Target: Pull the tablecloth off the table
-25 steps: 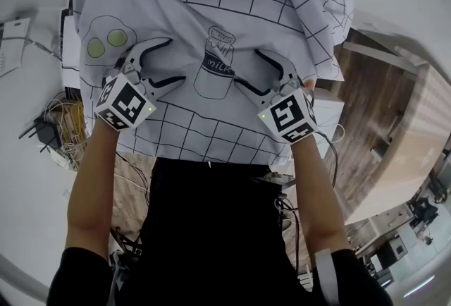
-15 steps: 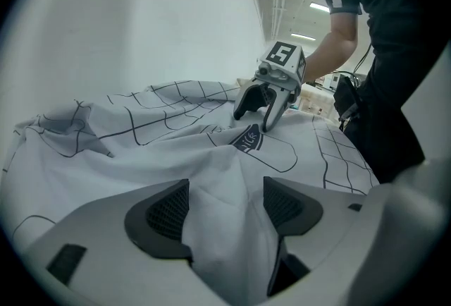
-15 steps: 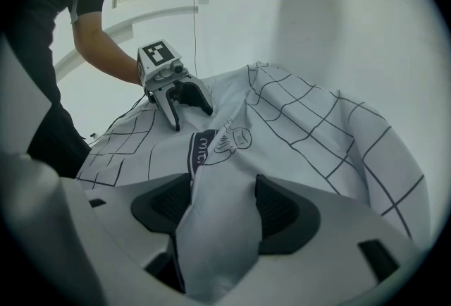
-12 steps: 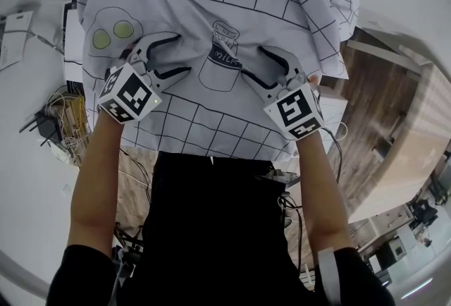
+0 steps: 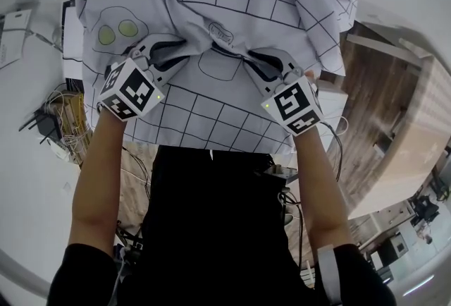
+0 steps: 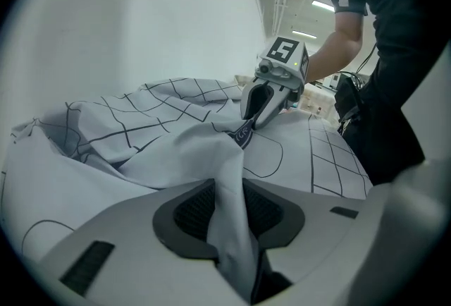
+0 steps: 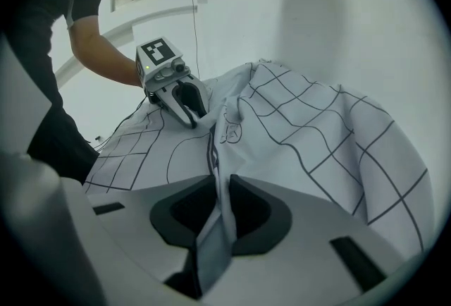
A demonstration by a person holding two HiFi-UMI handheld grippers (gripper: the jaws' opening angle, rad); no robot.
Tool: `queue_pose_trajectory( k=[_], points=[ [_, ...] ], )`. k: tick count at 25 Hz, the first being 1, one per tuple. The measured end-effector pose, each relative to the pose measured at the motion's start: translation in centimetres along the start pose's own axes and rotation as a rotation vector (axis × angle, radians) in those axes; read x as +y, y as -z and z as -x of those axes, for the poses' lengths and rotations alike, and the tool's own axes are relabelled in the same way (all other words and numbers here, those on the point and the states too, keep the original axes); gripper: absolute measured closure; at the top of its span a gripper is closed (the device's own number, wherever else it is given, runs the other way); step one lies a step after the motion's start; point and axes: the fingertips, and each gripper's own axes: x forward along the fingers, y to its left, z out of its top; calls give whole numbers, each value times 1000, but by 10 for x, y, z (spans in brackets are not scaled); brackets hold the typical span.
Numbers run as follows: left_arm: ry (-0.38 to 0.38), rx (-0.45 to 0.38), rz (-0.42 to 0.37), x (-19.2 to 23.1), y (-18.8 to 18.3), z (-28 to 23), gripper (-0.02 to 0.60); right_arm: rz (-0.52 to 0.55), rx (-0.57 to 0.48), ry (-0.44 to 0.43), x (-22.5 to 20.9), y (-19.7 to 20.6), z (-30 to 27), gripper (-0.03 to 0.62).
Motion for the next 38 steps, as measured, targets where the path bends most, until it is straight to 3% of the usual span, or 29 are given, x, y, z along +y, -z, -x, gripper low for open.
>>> queue_pose_trajectory(
  k=[6, 12, 19, 24, 34, 38],
  points=[
    [4, 31, 9, -10, 0, -2, 559, -7, 9, -4, 7, 1, -2, 559],
    [16, 55, 42, -7, -5, -6, 569, -35, 14, -3, 3, 1, -2, 566],
    [14, -81, 113, -15, -38, 29, 569, -51, -22, 25, 10, -21, 28, 569],
    [-5, -155, 112, -27, -62, 66, 569, -71, -80, 79, 24, -49, 64, 571],
    [-60, -242, 51, -16, -109, 128, 569, -50, -185, 189, 27, -119, 117, 571],
    [-98, -290, 60, -8, -125, 150, 569, -16, -230, 210, 27, -147, 135, 571]
  ],
)
